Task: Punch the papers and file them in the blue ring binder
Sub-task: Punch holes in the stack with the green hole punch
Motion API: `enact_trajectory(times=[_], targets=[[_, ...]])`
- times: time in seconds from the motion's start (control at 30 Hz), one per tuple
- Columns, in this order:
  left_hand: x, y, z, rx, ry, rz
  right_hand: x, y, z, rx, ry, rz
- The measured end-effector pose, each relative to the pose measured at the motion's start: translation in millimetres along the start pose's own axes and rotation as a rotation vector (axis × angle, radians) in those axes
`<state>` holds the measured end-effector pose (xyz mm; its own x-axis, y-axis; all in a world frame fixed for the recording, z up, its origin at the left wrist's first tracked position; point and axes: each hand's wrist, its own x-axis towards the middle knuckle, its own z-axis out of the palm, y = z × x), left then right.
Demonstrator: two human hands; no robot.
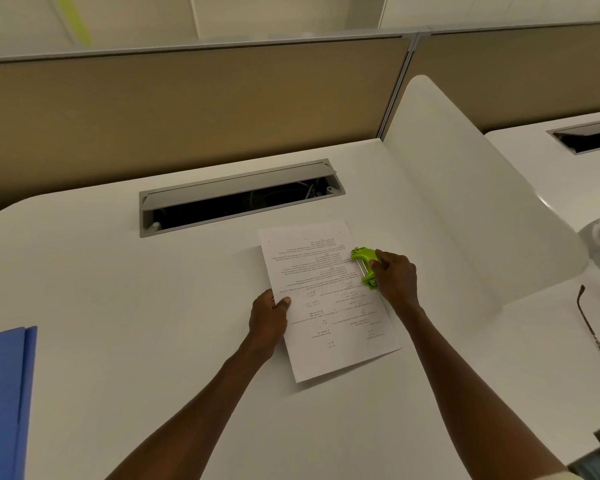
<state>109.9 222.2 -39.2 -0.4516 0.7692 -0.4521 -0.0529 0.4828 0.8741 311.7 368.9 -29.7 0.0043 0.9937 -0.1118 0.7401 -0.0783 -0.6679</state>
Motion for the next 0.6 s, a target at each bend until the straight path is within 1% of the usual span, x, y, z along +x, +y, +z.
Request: enact_trajectory(times=[0.37, 0.6], targets=[[4.1, -1.6, 2.6, 0.008, 0.017, -0.024, -0.9, 1.0, 0.3, -0.055, 0.006, -0.043], [1.7, 1.2, 4.2, 0.012, 0.041, -0.03, 12.7, -1.6, -12.3, 0.083, -0.066, 0.057]])
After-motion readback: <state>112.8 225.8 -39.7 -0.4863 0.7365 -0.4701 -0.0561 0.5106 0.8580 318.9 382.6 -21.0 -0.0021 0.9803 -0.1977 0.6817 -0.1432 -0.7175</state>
